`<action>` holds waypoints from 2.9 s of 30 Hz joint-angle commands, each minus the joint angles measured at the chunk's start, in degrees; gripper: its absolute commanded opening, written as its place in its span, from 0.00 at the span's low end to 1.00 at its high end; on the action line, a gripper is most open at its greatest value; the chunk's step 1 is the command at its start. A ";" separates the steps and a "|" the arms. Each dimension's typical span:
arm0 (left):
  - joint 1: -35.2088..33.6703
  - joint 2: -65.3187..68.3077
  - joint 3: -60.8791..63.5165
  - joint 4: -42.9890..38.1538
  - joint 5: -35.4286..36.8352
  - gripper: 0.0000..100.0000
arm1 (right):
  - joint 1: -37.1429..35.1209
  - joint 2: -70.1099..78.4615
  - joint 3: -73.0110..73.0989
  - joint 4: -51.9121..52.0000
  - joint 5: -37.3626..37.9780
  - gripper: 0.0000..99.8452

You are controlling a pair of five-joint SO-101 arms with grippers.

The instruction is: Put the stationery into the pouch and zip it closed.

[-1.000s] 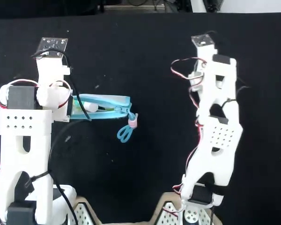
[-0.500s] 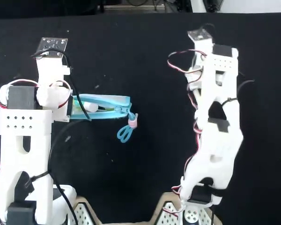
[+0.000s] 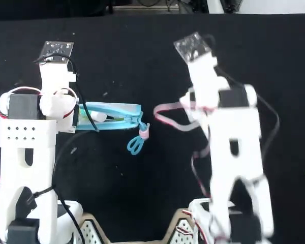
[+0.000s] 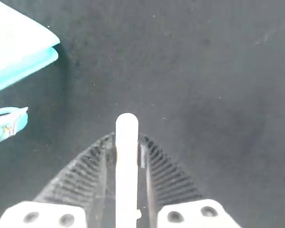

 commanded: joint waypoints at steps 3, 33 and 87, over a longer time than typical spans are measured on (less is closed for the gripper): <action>0.48 0.44 1.54 0.26 -0.53 0.03 | 3.25 -10.33 22.29 -12.57 4.13 0.01; 0.48 0.44 1.54 0.35 -0.53 0.03 | 12.22 32.40 1.63 -8.09 10.37 0.14; 0.48 0.44 1.54 0.53 -0.53 0.03 | 12.31 27.82 10.42 -9.14 7.47 0.01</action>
